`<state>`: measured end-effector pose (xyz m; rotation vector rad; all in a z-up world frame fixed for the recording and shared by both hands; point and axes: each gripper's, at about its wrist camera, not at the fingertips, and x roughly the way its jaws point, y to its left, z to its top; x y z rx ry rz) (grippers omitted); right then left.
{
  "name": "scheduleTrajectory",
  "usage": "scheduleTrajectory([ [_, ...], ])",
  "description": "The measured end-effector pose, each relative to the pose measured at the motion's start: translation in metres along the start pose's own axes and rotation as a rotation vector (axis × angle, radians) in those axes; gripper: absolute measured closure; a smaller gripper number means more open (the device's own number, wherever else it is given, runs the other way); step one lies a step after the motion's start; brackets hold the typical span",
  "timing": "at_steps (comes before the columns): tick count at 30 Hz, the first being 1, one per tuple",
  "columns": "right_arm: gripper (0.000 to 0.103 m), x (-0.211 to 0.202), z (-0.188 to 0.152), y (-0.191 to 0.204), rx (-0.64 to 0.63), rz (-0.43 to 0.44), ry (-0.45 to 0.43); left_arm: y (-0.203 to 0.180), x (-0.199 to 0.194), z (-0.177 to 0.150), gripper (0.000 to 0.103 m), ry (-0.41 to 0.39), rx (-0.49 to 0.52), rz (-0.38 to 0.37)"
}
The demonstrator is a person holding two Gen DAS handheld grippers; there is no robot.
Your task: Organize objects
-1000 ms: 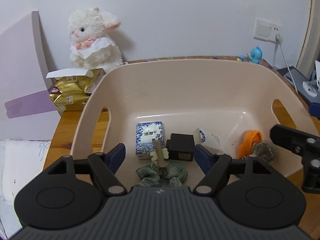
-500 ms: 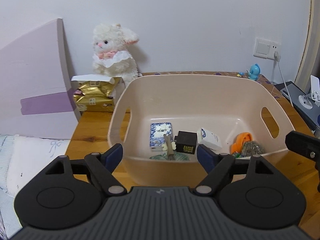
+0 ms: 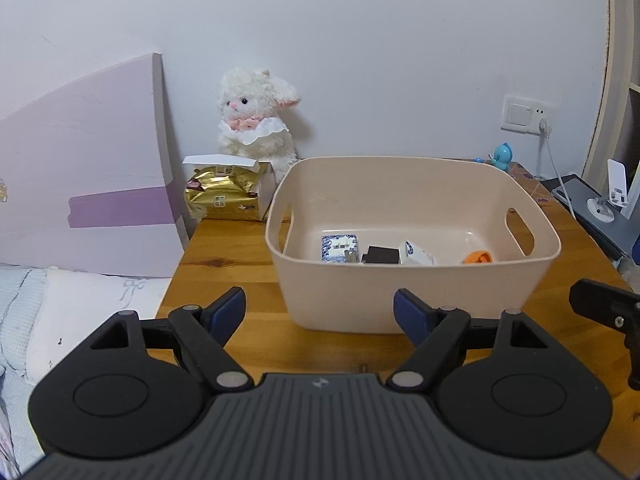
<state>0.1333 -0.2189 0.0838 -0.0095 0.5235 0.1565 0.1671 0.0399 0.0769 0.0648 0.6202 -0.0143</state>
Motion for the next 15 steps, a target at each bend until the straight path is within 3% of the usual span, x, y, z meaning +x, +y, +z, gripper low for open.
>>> scheduleTrajectory([
  [15, 0.0, -0.058, -0.028, 0.019, -0.014, 0.02, -0.013, 0.005, -0.065, -0.048, 0.021, -0.035, 0.015, -0.009],
])
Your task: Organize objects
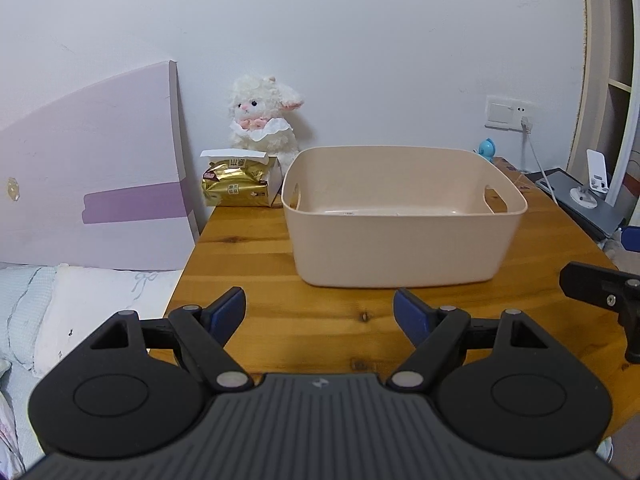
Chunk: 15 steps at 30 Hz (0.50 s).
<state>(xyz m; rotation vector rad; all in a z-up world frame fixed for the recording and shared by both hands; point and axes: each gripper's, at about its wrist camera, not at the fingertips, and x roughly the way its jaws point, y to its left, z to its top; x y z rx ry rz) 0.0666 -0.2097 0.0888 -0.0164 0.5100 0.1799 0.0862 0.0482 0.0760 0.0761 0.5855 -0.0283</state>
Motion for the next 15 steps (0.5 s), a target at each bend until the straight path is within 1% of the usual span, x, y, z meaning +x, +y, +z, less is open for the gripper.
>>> scheduleTrajectory([
  [8, 0.0, -0.029, -0.014, 0.001, 0.007, -0.002, -0.002, 0.001, -0.031, -0.014, 0.021, -0.009, -0.019, -0.02],
  [12, 0.0, -0.038, -0.025, 0.001, 0.013, -0.006, 0.013, -0.002, -0.046, -0.021, 0.021, -0.021, -0.006, -0.013],
  [15, 0.0, -0.047, -0.033, 0.0, 0.016, -0.011, 0.012, -0.004, -0.055, -0.029, 0.021, -0.021, -0.01, -0.021],
])
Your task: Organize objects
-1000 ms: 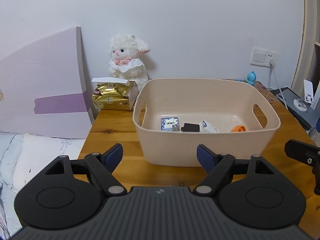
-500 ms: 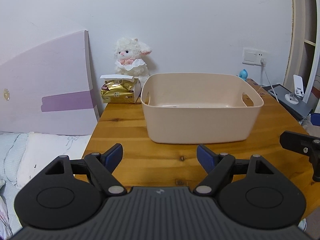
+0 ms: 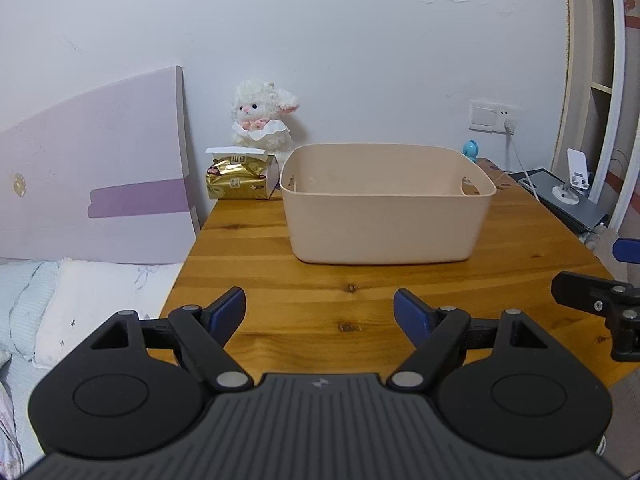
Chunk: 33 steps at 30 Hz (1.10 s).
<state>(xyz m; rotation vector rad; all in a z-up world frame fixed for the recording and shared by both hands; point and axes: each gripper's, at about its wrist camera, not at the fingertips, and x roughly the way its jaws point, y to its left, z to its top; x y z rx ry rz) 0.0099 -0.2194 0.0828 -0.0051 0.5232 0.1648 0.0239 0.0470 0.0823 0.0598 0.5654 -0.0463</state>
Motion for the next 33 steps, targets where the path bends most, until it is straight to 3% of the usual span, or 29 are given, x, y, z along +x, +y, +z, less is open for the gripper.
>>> scheduleTrajectory([
  [17, 0.0, -0.042, -0.032, 0.005, 0.005, -0.019, 0.003, -0.015, -0.044, -0.044, 0.021, 0.01, 0.004, -0.01],
  [33, 0.0, -0.061, -0.048, 0.013, -0.02, -0.005, 0.027, -0.012, -0.071, -0.056, 0.021, 0.012, -0.003, -0.021],
])
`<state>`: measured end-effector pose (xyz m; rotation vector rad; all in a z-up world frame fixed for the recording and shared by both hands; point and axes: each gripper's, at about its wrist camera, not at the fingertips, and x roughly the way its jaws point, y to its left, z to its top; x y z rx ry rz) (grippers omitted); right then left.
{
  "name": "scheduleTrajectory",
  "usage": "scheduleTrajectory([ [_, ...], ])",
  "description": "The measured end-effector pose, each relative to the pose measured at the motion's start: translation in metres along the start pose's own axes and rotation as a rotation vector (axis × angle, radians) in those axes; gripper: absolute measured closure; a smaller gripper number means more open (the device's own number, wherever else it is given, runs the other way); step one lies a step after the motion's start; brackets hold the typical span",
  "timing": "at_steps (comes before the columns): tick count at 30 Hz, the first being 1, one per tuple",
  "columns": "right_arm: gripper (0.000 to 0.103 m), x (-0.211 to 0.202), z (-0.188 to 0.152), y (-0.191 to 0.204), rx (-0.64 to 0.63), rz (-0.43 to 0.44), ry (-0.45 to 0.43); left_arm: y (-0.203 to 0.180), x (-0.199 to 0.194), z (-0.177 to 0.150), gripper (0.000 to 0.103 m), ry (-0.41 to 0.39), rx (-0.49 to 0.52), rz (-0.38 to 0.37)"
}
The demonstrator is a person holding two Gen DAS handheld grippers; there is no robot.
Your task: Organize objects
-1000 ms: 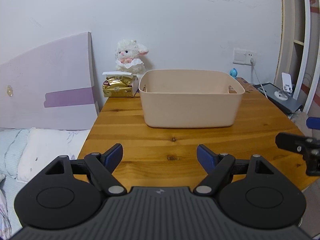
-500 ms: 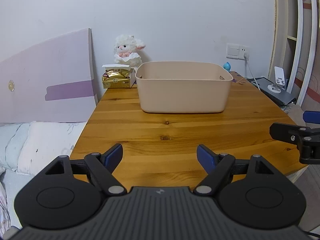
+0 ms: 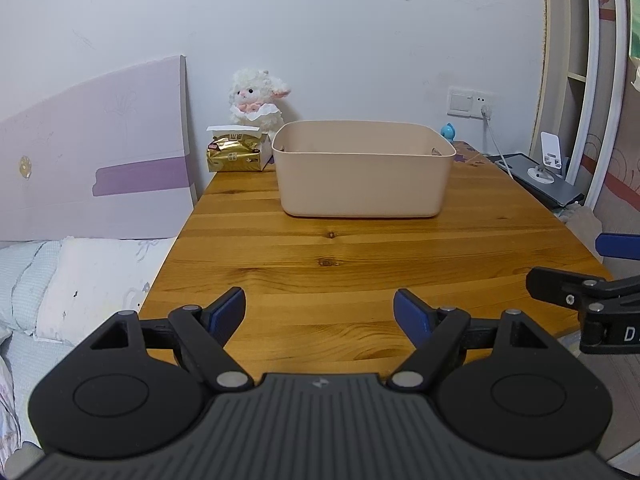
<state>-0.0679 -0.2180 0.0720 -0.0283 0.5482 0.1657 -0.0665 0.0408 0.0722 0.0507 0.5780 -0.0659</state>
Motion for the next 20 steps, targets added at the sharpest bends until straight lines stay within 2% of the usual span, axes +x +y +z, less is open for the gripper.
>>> scheduleTrajectory([
  [20, 0.0, 0.017, -0.005, -0.011, 0.025, 0.028, 0.054, 0.003, -0.003, 0.001, 0.016, 0.003, -0.003, 0.019],
])
